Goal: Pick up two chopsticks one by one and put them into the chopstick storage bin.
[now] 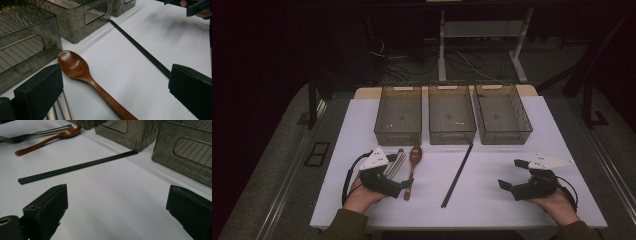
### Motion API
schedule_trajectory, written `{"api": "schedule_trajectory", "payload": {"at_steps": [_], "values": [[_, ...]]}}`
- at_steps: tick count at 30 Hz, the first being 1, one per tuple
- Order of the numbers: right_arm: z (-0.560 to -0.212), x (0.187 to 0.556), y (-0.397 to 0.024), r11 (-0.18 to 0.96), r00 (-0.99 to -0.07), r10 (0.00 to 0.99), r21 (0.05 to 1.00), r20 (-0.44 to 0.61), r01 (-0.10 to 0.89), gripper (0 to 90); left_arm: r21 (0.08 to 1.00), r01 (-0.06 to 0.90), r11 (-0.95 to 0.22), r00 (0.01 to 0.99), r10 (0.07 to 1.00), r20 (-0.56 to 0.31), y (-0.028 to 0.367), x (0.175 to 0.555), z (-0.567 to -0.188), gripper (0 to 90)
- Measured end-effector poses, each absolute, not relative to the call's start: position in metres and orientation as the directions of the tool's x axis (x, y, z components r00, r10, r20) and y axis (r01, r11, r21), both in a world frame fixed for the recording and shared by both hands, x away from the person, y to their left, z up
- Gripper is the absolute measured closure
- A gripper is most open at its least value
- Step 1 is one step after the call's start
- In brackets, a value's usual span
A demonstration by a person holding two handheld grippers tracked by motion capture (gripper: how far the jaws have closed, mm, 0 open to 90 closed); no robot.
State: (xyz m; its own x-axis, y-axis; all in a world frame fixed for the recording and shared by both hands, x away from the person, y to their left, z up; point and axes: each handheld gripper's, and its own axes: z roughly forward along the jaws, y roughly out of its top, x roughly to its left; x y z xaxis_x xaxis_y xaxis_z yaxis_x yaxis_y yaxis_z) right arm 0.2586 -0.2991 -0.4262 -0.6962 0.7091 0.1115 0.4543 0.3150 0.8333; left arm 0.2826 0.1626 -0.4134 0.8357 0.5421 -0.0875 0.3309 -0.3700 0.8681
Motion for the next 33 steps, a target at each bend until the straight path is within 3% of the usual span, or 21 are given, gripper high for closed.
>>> {"api": "schedule_trajectory", "payload": {"at_steps": [9,16,19,29,33], "values": [[-0.426,0.258,-0.298,0.317,-0.701,0.703,0.831,0.117,0.457,4.0,0.865,0.34,-0.369,0.833,0.545,-0.096,0.155,0.281,-0.41,0.4],[-0.423,0.258,-0.298,0.313,-0.703,0.701,0.835,0.119,0.454,4.0,0.854,0.358,-0.378,0.837,0.536,-0.113,0.145,0.279,-0.411,6.7],[-0.423,0.257,-0.298,0.317,-0.706,0.699,0.834,0.117,0.452,4.0,0.848,0.361,-0.389,0.843,0.525,-0.118,0.14,0.278,-0.412,14.2],[-0.422,0.257,-0.297,0.317,-0.71,0.695,0.837,0.115,0.446,4.0,0.836,0.366,-0.41,0.859,0.493,-0.135,0.116,0.277,-0.415,25.0],[-0.422,0.257,-0.296,0.322,-0.711,0.694,0.835,0.112,0.446,4.1,0.842,0.366,-0.397,0.866,0.476,-0.152,0.109,0.276,-0.415,36.3]]}}
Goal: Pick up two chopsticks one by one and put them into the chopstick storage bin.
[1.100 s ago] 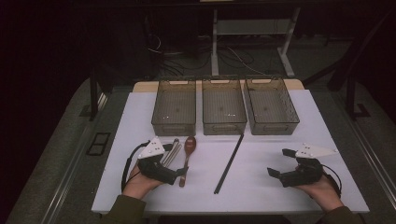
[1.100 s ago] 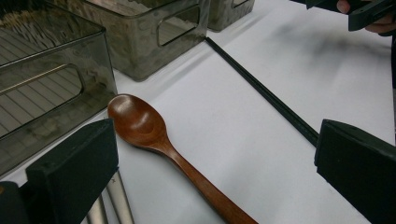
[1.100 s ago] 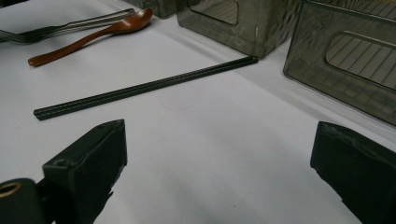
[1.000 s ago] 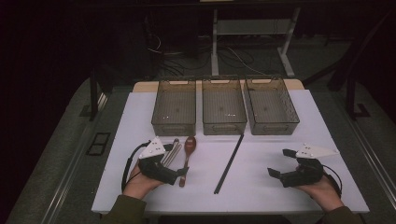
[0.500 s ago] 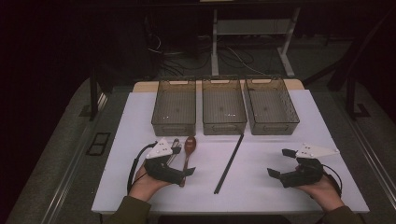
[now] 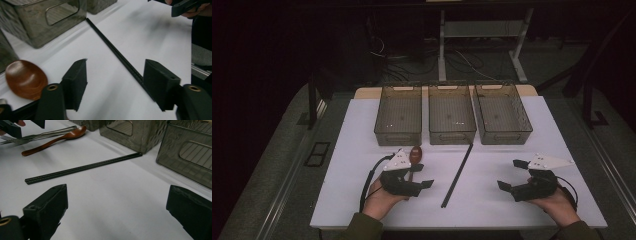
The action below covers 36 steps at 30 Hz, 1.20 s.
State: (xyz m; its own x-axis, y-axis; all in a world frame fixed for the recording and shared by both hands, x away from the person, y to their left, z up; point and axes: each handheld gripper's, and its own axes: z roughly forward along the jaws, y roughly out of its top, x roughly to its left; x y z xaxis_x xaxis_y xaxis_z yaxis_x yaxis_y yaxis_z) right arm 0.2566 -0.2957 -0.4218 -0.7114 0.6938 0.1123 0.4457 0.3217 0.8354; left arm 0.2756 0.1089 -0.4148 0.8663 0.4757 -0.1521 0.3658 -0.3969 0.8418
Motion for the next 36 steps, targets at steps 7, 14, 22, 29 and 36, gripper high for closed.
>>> {"api": "schedule_trajectory", "payload": {"at_steps": [7,14,22,29,36], "values": [[-0.422,0.257,-0.295,0.323,-0.713,0.692,0.834,0.114,0.447,4.1,0.838,0.368,-0.402,0.879,0.444,-0.172,0.099,0.276,-0.417,52.6],[-0.423,0.258,-0.294,0.326,-0.714,0.691,0.831,0.115,0.45,4.0,0.827,0.384,-0.41,0.879,0.437,-0.191,0.091,0.275,-0.42,61.4],[-0.423,0.258,-0.293,0.327,-0.712,0.692,0.83,0.116,0.452,4.0,0.814,0.38,-0.439,0.888,0.421,-0.187,0.079,0.273,-0.425,66.6],[-0.424,0.259,-0.293,0.327,-0.713,0.692,0.83,0.115,0.452,4.0,0.797,0.389,-0.461,0.891,0.408,-0.199,0.069,0.272,-0.431,69.7],[-0.424,0.259,-0.293,0.331,-0.713,0.691,0.828,0.114,0.453,4.0,0.774,0.38,-0.507,0.901,0.392,-0.185,0.058,0.269,-0.438,72.3]]}}
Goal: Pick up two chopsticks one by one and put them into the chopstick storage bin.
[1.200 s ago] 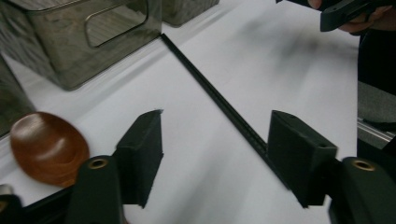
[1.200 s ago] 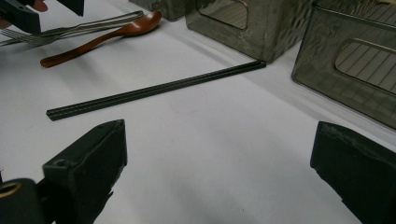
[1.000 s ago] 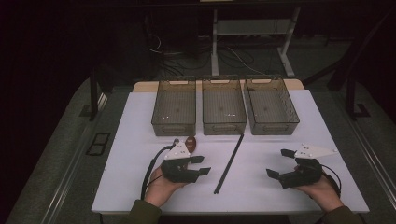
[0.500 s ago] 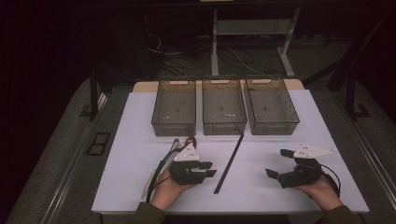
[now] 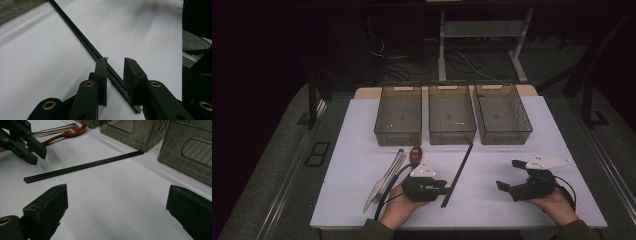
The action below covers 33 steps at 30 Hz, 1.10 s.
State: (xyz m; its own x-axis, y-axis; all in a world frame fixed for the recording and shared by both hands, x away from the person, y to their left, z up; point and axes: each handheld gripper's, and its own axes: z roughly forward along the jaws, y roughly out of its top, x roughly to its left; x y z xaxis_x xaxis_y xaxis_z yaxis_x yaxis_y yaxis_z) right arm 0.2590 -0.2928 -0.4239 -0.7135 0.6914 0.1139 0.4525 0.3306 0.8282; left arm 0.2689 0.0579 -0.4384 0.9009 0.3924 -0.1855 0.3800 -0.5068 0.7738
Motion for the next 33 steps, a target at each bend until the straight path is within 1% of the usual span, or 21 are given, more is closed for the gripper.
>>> {"api": "schedule_trajectory", "payload": {"at_steps": [7,26,33], "values": [[-0.424,0.259,-0.293,0.331,-0.713,0.692,0.828,0.113,0.453,4.0,0.75,0.381,-0.54,0.904,0.389,-0.18,0.052,0.267,-0.445,76.0],[-0.424,0.259,-0.293,0.33,-0.711,0.694,0.827,0.114,0.455,4.0,0.729,0.393,-0.561,0.899,0.402,-0.176,0.047,0.267,-0.45,77.4],[-0.424,0.259,-0.293,0.329,-0.71,0.694,0.827,0.115,0.455,4.0,0.719,0.383,-0.58,0.901,0.407,-0.152,0.045,0.265,-0.451,76.9]]}}
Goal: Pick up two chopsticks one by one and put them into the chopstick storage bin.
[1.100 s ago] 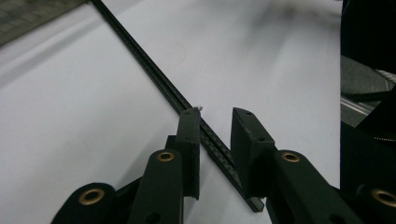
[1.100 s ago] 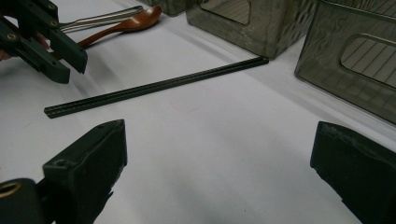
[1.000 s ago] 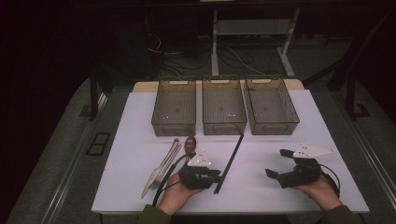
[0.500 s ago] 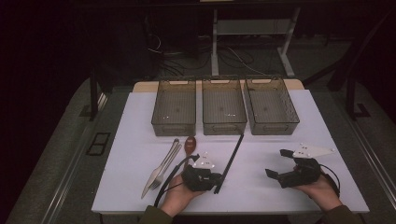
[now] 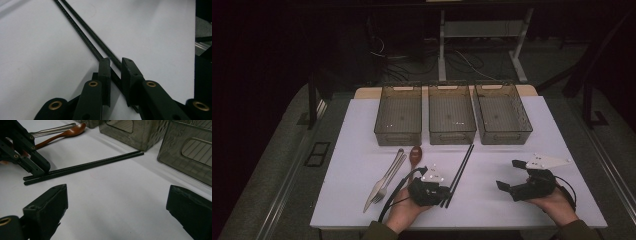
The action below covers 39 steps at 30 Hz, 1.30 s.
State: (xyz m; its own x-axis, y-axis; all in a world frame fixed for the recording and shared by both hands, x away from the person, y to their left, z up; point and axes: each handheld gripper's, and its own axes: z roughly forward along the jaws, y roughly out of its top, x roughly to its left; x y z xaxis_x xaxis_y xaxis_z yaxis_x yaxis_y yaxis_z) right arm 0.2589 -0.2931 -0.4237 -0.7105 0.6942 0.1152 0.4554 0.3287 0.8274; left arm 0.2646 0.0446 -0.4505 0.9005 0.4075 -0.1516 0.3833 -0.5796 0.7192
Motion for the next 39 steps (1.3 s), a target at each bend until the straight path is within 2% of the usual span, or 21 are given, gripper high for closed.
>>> {"api": "schedule_trajectory", "payload": {"at_steps": [16,29,39], "values": [[-0.423,0.259,-0.294,0.326,-0.709,0.696,0.829,0.115,0.455,4.0,0.69,0.362,-0.627,0.887,0.459,-0.05,0.054,0.27,-0.445,76.4],[-0.423,0.258,-0.294,0.326,-0.709,0.695,0.828,0.117,0.456,4.0,0.673,0.451,-0.586,0.824,0.563,-0.063,0.077,0.282,-0.443,77.4],[-0.423,0.259,-0.294,0.323,-0.71,0.694,0.829,0.12,0.457,4.1,0.695,0.462,-0.55,0.818,0.567,-0.095,0.084,0.285,-0.441,77.2]]}}
